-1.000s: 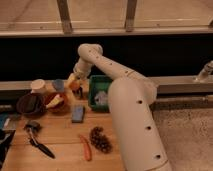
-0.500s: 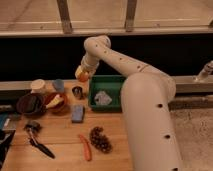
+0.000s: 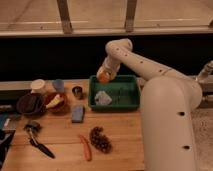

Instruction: Place apple in tray

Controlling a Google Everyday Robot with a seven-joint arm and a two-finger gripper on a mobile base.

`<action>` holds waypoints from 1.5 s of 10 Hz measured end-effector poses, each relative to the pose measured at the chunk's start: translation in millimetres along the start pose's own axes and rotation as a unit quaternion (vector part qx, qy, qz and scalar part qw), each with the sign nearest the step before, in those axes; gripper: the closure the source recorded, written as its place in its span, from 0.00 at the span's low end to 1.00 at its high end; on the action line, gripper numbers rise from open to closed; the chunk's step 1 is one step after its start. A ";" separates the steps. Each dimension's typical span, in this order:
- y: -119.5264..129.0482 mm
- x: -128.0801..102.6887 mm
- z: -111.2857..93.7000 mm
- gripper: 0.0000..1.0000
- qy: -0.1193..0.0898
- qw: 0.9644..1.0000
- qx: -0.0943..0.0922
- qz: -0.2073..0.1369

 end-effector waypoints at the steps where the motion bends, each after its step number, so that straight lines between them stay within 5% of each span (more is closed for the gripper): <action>1: -27.0 -2.9 -3.8 1.00 -0.004 0.999 0.011 0.031; 4: -81.6 -1.6 -7.5 1.00 -0.009 0.997 0.024 0.074; 6: -93.1 4.2 11.9 0.86 -0.001 0.995 0.021 0.094; 8: -87.3 4.7 43.3 0.66 0.009 0.994 0.012 0.109; 12: -33.7 -10.4 109.8 0.52 0.033 0.992 -0.017 0.118; 13: -24.7 -15.5 122.1 0.41 0.036 0.992 -0.028 0.118; 15: -24.1 -14.3 123.5 0.38 0.039 0.992 -0.029 0.117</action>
